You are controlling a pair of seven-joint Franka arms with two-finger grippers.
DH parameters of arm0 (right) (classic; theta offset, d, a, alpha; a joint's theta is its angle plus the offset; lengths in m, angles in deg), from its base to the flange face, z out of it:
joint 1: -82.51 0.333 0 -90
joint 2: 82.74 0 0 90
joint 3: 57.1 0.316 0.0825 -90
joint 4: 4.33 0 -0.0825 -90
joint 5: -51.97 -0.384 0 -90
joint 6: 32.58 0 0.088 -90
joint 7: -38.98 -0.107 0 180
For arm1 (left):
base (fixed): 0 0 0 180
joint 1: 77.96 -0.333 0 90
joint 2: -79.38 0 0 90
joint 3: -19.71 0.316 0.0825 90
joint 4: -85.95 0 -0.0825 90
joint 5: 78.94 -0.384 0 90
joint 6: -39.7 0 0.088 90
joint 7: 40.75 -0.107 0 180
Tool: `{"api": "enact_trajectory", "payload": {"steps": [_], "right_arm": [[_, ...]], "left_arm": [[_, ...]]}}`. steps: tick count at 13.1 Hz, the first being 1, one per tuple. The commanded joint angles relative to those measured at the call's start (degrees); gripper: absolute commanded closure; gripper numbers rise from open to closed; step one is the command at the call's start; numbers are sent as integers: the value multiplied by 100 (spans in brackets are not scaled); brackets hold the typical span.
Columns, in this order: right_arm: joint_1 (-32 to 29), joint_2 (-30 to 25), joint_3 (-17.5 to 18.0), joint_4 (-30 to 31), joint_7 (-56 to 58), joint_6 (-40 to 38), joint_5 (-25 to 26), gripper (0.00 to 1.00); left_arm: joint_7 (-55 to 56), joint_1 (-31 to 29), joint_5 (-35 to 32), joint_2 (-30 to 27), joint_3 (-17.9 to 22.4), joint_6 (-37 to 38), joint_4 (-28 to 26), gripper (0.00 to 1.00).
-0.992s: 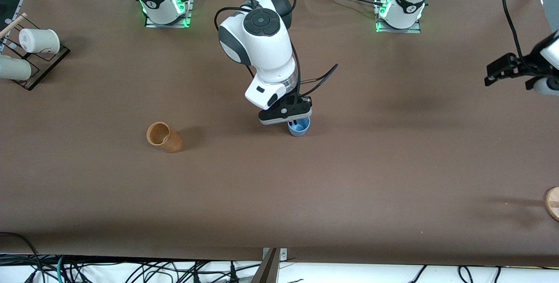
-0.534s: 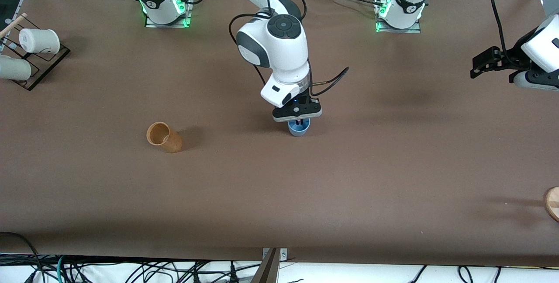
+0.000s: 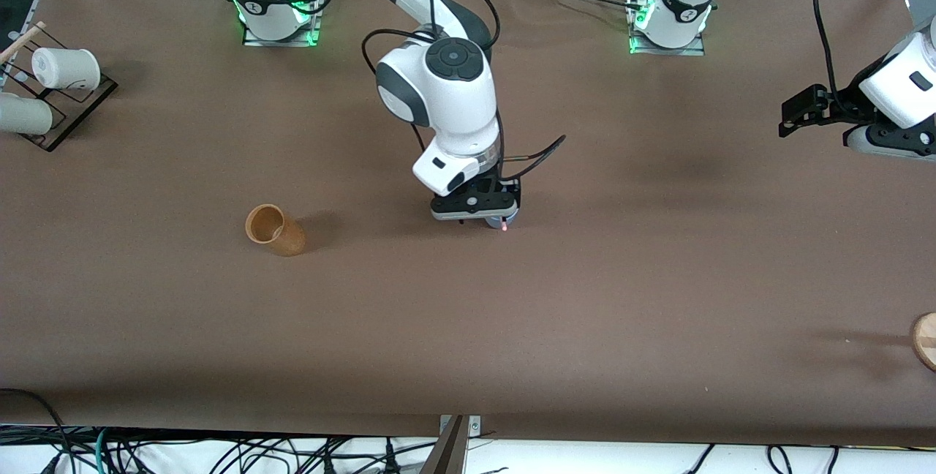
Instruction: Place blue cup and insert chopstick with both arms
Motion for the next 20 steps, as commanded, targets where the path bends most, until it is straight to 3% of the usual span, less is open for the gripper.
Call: {"api": "enact_trajectory", "payload": {"steps": [1,4,7,9,12,20], "right_arm": [[-572,-882,184,529,786,-736,-549,0],[-1441,-1744,229,1180,2052,-1605,-1157,0],[-2417,-2588,396,1882,3492,-2328,-1237,0],[-2928,-3185,387,2593,4469,-2355,-1255,0],[-3123,-3715,90,3105,5350,-2478,-1255,0],[-3106,-3882,44,3089,5387,-2496,-1246,0]], "left_arm": [[2,36,99,144,-55,9,229,0],[2,54,99,144,-135,-18,229,0],[2,142,99,153,-135,-35,229,0],[2,212,108,197,-126,-175,238,0],[-7,212,134,197,-135,-220,229,0],[-24,458,134,197,-144,-211,220,0]]}}
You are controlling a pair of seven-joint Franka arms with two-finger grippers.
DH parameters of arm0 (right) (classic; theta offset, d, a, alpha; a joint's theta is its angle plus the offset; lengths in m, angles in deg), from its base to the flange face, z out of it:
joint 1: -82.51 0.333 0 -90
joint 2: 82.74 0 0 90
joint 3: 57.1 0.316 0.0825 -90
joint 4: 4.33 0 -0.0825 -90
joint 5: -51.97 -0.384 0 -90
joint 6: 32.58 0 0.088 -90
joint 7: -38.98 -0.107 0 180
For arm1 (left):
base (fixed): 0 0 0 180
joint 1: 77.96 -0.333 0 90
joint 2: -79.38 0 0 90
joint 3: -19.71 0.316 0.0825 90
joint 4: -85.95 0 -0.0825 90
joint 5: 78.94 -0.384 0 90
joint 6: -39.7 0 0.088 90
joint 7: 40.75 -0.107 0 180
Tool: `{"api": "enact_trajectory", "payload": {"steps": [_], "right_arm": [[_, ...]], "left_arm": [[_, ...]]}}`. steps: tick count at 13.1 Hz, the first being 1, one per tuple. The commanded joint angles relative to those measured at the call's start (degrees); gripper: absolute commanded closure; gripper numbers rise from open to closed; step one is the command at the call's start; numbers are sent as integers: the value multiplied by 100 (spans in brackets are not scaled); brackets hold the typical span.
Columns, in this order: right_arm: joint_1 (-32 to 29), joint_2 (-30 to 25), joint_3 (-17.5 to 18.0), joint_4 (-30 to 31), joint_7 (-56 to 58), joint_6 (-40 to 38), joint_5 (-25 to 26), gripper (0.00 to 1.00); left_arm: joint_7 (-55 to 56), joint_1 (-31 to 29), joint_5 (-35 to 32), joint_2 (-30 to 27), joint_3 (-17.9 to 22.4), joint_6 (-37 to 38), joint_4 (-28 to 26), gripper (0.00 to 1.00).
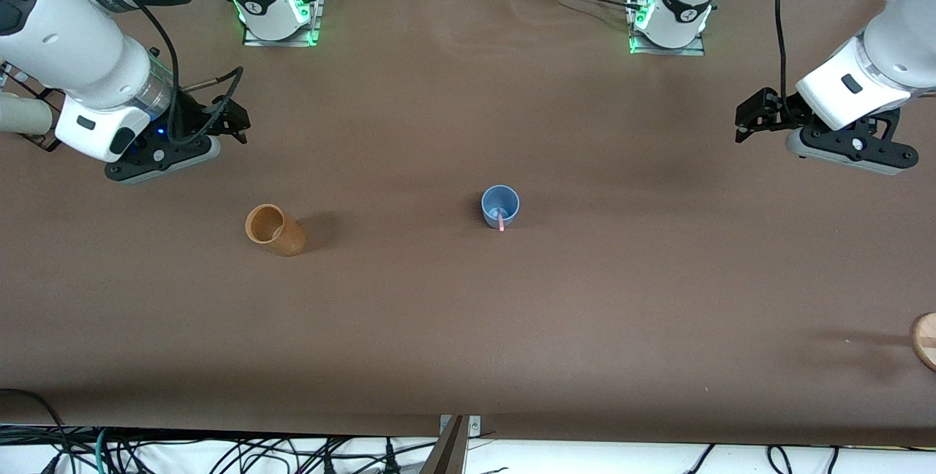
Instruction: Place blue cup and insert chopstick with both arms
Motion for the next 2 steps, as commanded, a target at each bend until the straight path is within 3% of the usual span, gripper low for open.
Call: {"api": "enact_trajectory", "payload": {"steps": [1,2], "right_arm": [[-33,-259,-8,165,77,-5,-88,0],[-33,-285,-8,182,77,-23,-88,0]], "left_arm": [[-23,-4,121,94,14,14,158,0],[-23,-4,113,94,14,6,158,0]]}}
